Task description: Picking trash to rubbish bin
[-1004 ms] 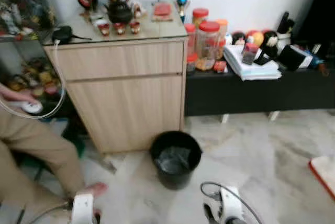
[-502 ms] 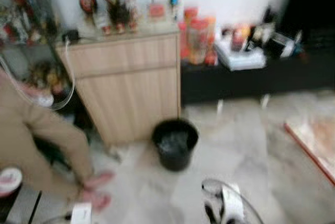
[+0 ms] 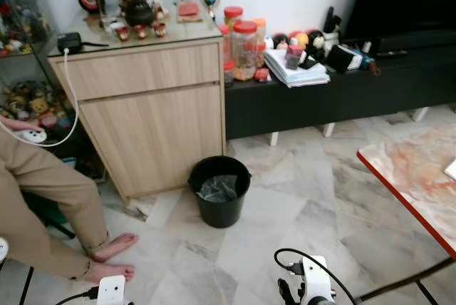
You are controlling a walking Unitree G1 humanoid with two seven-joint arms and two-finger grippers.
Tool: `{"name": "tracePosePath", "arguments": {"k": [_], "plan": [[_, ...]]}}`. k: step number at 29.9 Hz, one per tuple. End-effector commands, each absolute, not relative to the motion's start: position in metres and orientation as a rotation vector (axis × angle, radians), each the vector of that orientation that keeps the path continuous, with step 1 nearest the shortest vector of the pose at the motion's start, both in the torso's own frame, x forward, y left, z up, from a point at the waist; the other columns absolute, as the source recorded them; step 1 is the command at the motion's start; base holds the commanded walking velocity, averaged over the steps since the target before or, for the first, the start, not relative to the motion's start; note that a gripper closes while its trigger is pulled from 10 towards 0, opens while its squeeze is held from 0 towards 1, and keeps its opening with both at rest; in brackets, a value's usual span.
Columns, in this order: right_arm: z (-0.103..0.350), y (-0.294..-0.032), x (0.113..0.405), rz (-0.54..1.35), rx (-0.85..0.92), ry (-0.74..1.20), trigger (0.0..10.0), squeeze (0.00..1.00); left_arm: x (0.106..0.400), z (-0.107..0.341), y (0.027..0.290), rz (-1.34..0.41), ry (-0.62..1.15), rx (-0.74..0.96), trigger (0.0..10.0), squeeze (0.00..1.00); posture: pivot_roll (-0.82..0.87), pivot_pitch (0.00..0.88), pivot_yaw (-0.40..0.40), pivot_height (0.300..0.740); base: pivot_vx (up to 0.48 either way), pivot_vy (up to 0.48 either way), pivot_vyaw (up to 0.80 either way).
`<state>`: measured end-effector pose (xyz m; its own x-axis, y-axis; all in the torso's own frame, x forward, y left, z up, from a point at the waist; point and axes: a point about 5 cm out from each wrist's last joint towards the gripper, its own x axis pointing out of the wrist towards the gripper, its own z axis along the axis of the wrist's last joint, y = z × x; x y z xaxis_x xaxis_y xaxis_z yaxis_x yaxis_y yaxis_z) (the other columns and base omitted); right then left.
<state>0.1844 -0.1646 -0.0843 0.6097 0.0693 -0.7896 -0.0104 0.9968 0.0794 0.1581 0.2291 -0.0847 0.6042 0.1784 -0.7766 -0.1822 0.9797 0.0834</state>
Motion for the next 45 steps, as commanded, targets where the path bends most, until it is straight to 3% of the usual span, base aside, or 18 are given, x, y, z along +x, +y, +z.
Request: {"name": "tracePosePath", "arguments": {"k": [1, 45], "plan": [[-0.0827, -0.1652, 0.1878, 0.033, 0.076, 0.906, 10.0, 0.00, 0.1616, -0.0830, 0.2300, 0.214, 0.888, -0.002, 10.0, 0.00, 0.04, 0.000, 0.025, 0.740, 0.000, 0.000, -0.74], [-0.0827, -0.1654, 0.1882, 0.032, 0.069, 0.914, 10.0, 0.00, 0.1603, -0.0842, 0.2283, 0.213, 0.901, 0.009, 10.0, 0.00, 0.05, 0.003, 0.024, 0.740, 0.000, 0.062, -0.74]]}}
